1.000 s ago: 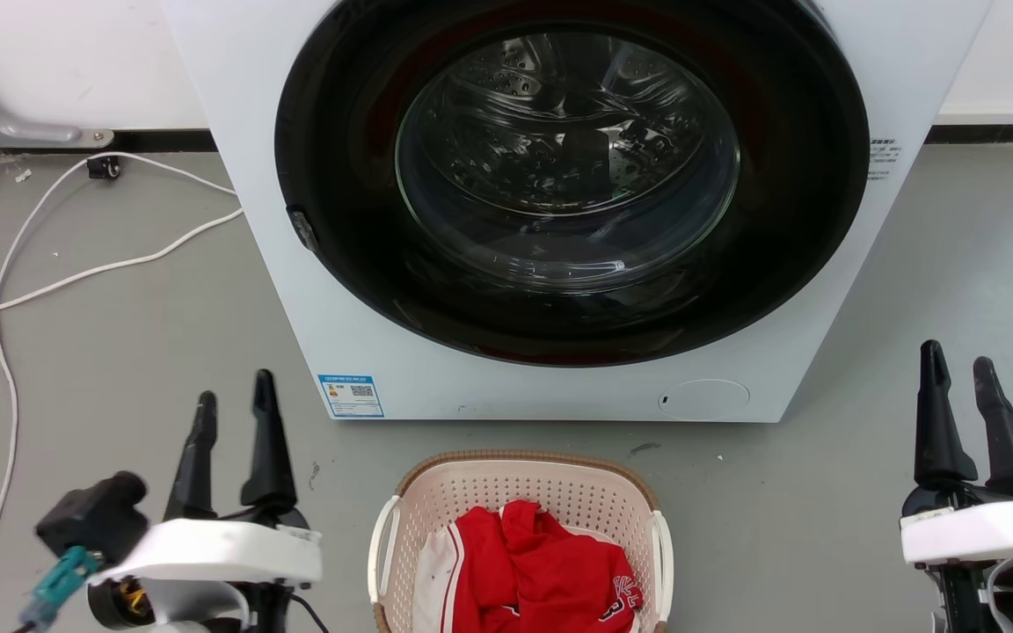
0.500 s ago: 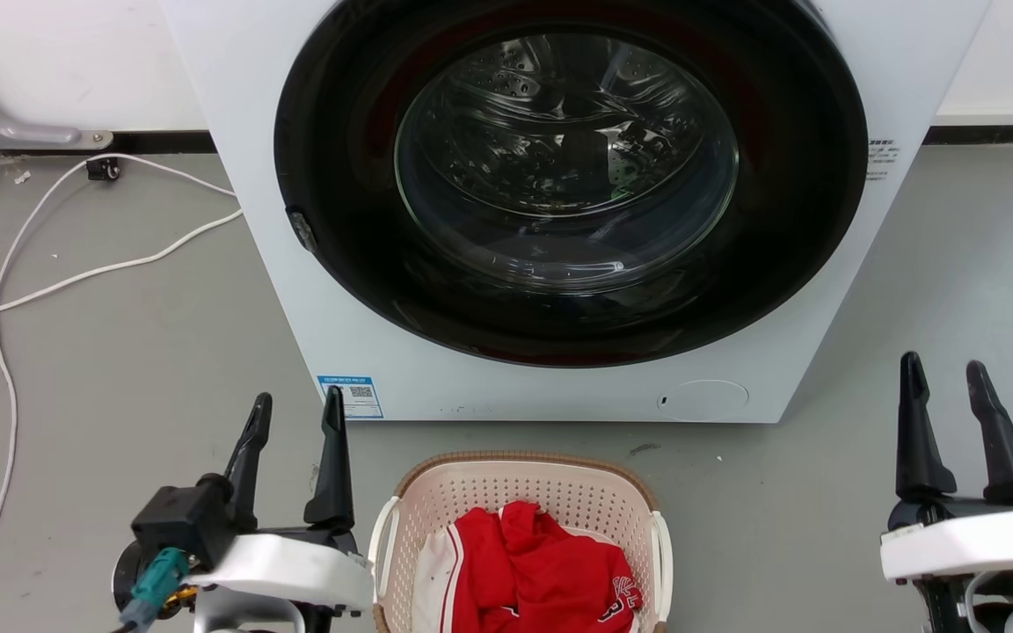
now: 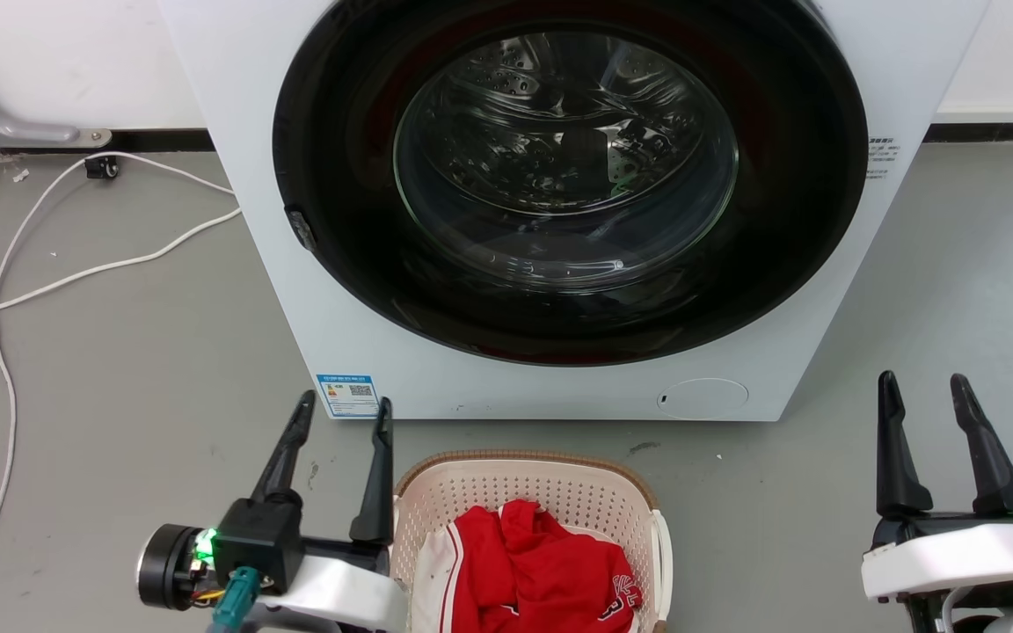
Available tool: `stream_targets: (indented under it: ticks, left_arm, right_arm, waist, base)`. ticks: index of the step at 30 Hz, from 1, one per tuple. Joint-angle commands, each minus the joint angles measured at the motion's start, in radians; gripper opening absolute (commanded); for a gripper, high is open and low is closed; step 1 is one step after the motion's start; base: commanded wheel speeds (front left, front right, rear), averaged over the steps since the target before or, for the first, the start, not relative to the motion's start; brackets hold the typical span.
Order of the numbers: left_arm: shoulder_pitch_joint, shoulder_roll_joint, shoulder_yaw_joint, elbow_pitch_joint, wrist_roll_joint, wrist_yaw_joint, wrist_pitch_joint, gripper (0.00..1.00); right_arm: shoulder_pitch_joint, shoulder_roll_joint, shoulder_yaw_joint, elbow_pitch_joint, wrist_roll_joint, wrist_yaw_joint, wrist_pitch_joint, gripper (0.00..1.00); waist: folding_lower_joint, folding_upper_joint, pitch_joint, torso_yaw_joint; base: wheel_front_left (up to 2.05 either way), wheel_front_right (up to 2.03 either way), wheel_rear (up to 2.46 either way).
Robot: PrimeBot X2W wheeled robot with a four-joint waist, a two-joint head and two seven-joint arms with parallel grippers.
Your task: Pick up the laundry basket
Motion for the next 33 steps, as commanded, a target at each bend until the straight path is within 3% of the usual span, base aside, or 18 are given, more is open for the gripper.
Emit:
stream_targets:
  ticks: [1,7,15,22,33]
  left_arm:
    - [-0.019,0.011,-0.02,-0.008,0.019,0.005,-0.01,1.0]
    - [-0.001,0.001,-0.027,0.008,-0.001,-0.024,-0.022,1.0]
    - [0.028,-0.062,0.061,0.015,-0.01,-0.096,-0.038,1.0]
    - [0.049,-0.107,0.121,0.039,0.058,-0.179,-0.05,1.0]
    - [0.059,-0.137,0.157,0.056,0.182,-0.212,-0.068,1.0]
  right_arm:
    - [0.009,-0.004,0.004,0.002,-0.025,0.0,-0.01,1.0]
    - [0.017,-0.004,0.007,0.008,-0.073,0.0,-0.023,1.0]
    - [0.018,-0.004,0.009,0.012,-0.124,0.0,-0.038,1.0]
    - [0.022,-0.004,0.003,0.032,-0.116,0.0,-0.053,1.0]
    - [0.022,-0.004,0.005,0.05,-0.143,0.0,-0.07,1.0]
  waist:
    - [0.0,0.0,0.0,0.001]
    - [0.0,0.0,-0.001,0.003]
    - [0.0,0.0,0.002,0.004]
    - [0.0,0.0,-0.003,0.003]
    - [0.0,0.0,0.002,-0.002]
  base:
    - [0.0,0.0,0.0]
    - [0.0,0.0,0.0]
    - [0.0,0.0,0.0]
    - [0.0,0.0,0.0]
    - [0.0,0.0,0.0]
